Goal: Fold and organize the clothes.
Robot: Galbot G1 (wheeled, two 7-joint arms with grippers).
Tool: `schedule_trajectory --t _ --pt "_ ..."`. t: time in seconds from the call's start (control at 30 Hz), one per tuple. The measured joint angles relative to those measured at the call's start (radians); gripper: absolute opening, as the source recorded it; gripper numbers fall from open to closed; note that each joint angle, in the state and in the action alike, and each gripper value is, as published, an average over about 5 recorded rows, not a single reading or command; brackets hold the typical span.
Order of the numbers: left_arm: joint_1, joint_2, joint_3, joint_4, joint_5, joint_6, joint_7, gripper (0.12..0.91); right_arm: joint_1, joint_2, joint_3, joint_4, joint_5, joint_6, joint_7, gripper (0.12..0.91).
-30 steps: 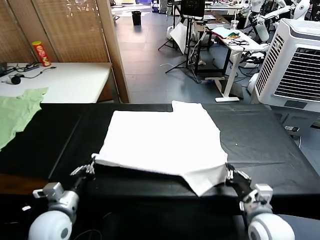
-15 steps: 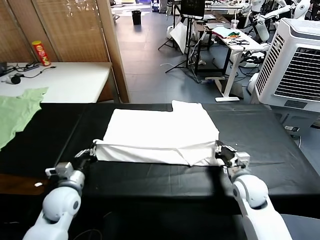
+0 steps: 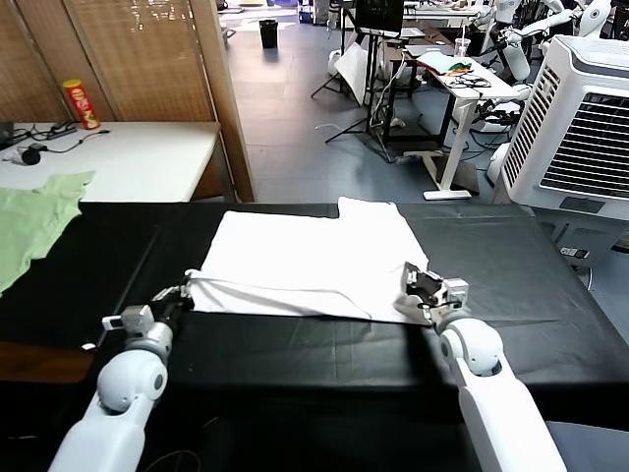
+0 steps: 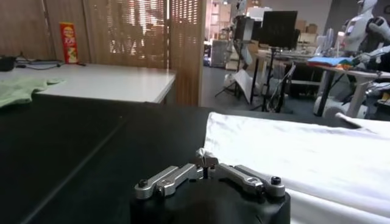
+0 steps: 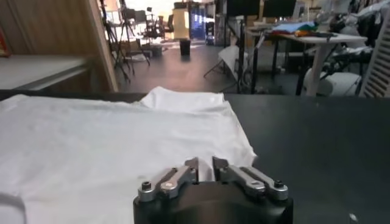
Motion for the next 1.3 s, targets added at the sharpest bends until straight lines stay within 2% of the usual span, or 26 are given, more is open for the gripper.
schedule_trajectory --t 0.1,0.17,0.2,0.27,0.4,0.5,0.6,0.7,0.8,0.87,0.97,1.2,1.23,1.3 --pt "0.008 0.006 -0.010 -0.001 0.002 0.005 -0.009 0.571 -0.068 -0.019 0.027 0.074 -0.001 -0.002 0.000 0.779" --pt "0.016 0.011 -0.018 -0.006 0.001 0.009 -0.012 0.705 -0.114 -0.025 0.042 0.119 -0.002 -0.001 -0.001 0.793" --pt "0.021 0.014 -0.021 -0.010 0.000 0.011 -0.012 0.740 -0.136 -0.026 0.049 0.138 -0.003 0.000 -0.001 0.795" --pt "0.035 0.019 -0.027 -0.022 -0.005 0.015 -0.009 0.783 -0.176 -0.026 0.060 0.164 -0.005 0.002 -0.001 0.797" --pt "0.076 0.024 -0.033 -0.051 -0.021 0.023 0.010 0.797 -0.230 -0.022 0.071 0.185 -0.008 0.004 -0.003 0.795" --pt "0.108 0.023 -0.036 -0.066 -0.046 0.032 0.026 0.798 -0.247 -0.017 0.068 0.187 -0.010 0.004 -0.006 0.744" --pt "0.133 0.021 -0.038 -0.069 -0.062 0.038 0.040 0.798 -0.254 -0.011 0.064 0.185 -0.014 0.004 -0.006 0.655" --pt "0.148 0.020 -0.038 -0.065 -0.069 0.039 0.049 0.798 -0.258 -0.008 0.060 0.182 -0.017 0.003 -0.006 0.523" --pt "0.152 0.020 -0.039 -0.057 -0.075 0.038 0.057 0.793 -0.260 -0.005 0.056 0.178 -0.022 0.002 -0.007 0.360" --pt "0.152 0.019 -0.039 -0.050 -0.075 0.037 0.060 0.753 -0.263 -0.002 0.053 0.177 -0.024 0.002 -0.007 0.249" --pt "0.153 0.017 -0.039 -0.045 -0.075 0.033 0.063 0.614 -0.267 0.001 0.052 0.180 -0.025 0.001 -0.004 0.150" --pt "0.165 0.021 -0.036 -0.054 -0.071 0.030 0.065 0.230 -0.275 -0.008 0.062 0.211 -0.013 -0.029 0.030 0.123" --pt "0.169 0.023 -0.036 -0.059 -0.067 0.030 0.063 0.184 -0.277 -0.011 0.065 0.216 -0.010 -0.038 0.037 0.123" --pt "0.177 0.027 -0.035 -0.068 -0.054 0.032 0.057 0.140 -0.283 -0.017 0.069 0.228 -0.003 -0.058 0.050 0.123"
